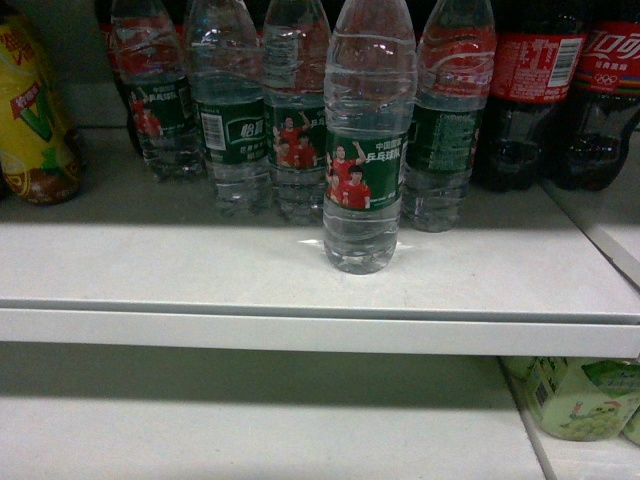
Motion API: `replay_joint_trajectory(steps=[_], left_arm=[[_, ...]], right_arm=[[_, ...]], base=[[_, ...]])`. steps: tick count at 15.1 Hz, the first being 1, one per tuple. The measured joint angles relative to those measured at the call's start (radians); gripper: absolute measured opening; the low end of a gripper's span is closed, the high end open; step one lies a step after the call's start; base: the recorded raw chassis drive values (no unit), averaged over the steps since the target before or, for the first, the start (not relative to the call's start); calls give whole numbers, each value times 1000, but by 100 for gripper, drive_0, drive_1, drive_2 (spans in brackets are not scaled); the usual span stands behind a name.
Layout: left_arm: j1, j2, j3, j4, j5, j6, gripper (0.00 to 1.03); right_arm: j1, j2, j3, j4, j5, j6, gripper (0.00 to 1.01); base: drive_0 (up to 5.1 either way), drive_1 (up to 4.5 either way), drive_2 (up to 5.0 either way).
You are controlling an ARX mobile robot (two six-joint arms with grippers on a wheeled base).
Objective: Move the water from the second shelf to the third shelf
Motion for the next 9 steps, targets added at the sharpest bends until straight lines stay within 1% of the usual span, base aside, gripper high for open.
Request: replay_joint_trajectory(steps=[5, 6, 7, 8, 9], left_arm=[[0, 0, 0, 0, 0, 0, 98], [0, 0, 0, 0, 0, 0, 98], [0, 0, 0, 0, -1, 0, 98], [0, 0, 0, 0, -3, 0, 98], [0, 0, 0, 0, -1, 0, 98]], right_arm=[[0, 0, 0, 0, 0, 0, 98], [-6, 3, 2, -9, -23, 2, 98], [-109, 71, 26, -71, -255, 6, 98], [-208, 180, 47, -40, -464, 10, 98], [-200, 228, 64, 8, -609, 15, 98]], base=[[0, 0, 0], [0, 0, 0], [0, 0, 0], [0, 0, 0], [0, 0, 0]])
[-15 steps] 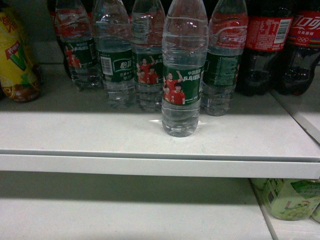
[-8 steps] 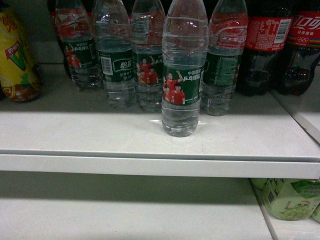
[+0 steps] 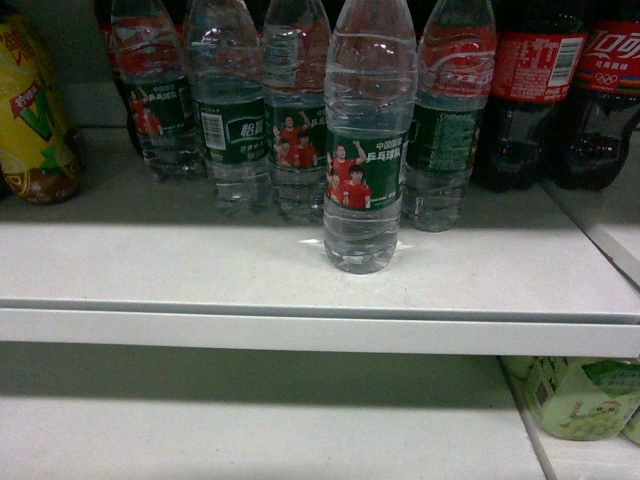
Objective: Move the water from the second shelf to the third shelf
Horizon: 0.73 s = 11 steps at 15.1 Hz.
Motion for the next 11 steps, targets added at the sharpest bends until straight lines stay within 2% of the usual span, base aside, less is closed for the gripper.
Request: replay_joint_trajectory(steps=[1, 2, 3, 6, 7, 9, 10, 11], left_arm=[[0, 0, 0, 0, 0, 0, 98], [0, 0, 0, 0, 0, 0, 98], [0, 0, 0, 0, 0, 0, 98], [0, 0, 0, 0, 0, 0, 98], [0, 0, 0, 0, 0, 0, 98], [0, 0, 0, 0, 0, 0, 98], [0, 0, 0, 0, 0, 0, 98], [0, 0, 0, 0, 0, 0, 98]], right_arm=[[33, 49, 37, 69, -89, 6, 98], [67, 124, 94, 151, -87, 16, 98], [113, 201, 124, 216, -53, 17, 98], [326, 442, 137, 393, 84, 14, 98], [407, 514, 137, 450, 138, 14, 98], [602, 684, 140, 592, 261, 11, 98], [681, 779, 149, 667, 320, 13, 98], [735, 866, 163, 740, 370, 19, 98]], base=[[0, 0, 0], [0, 0, 0], [0, 0, 0], [0, 0, 0], [0, 0, 0], [0, 0, 0], [0, 0, 0], [0, 0, 0]])
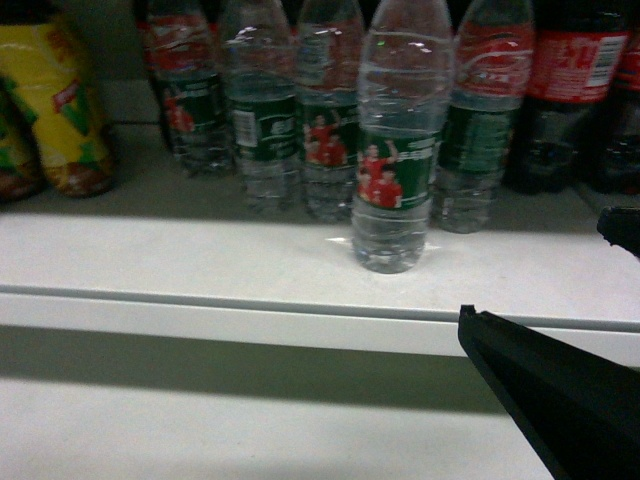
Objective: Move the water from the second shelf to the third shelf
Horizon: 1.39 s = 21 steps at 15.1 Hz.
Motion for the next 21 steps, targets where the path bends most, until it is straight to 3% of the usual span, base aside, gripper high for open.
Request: replay_joint_trajectory(steps=[2, 4, 5, 10, 15, 18, 19, 20, 21], left_arm=[[0, 0, 0, 0, 0, 0, 98], [0, 0, 0, 0, 0, 0, 98], [0, 0, 0, 0, 0, 0, 98], [0, 0, 0, 0, 0, 0, 98], [0, 0, 0, 0, 0, 0, 98], [0, 0, 0, 0, 0, 0, 98], [0, 0, 0, 0, 0, 0, 98], [0, 0, 0, 0, 0, 0, 98], [0, 0, 0, 0, 0, 0, 98]], right_arm=[[69, 151, 40, 86, 69, 27, 98], [95, 249, 73, 126, 77, 29, 98], [91, 307, 109, 152, 76, 13, 98], [-40, 406, 179, 166, 47, -14, 98], [-201, 376, 246, 117, -76, -38, 98], [-228, 365, 333, 53, -132, -78, 98], [-229, 367, 359, 34, -134, -92, 98], [-152, 403, 423, -64, -120, -111, 98], [-82, 505, 494, -126, -53, -101, 98]], base=[[0, 0, 0], [0, 0, 0], [0, 0, 0], [0, 0, 0], [0, 0, 0], [0, 0, 0], [0, 0, 0], [0, 0, 0], [0, 0, 0]])
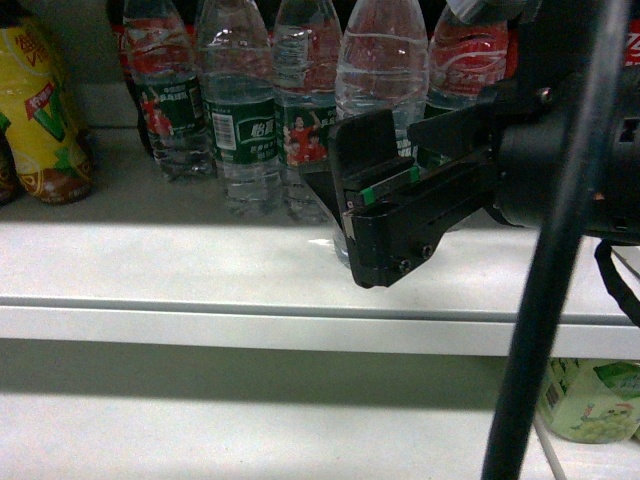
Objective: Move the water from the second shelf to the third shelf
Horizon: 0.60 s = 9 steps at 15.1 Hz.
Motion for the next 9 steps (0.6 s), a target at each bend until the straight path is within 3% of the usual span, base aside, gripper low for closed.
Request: replay_joint_trajectory(steps=[6, 9], left_arm=[[0, 0, 0, 0, 0, 0, 98], [0, 0, 0, 0, 0, 0, 98]], right_arm=[[10, 82, 92, -81, 114, 45, 98], [-1, 105, 110, -80, 138, 54, 98]], base=[[0, 0, 0], [0, 0, 0]])
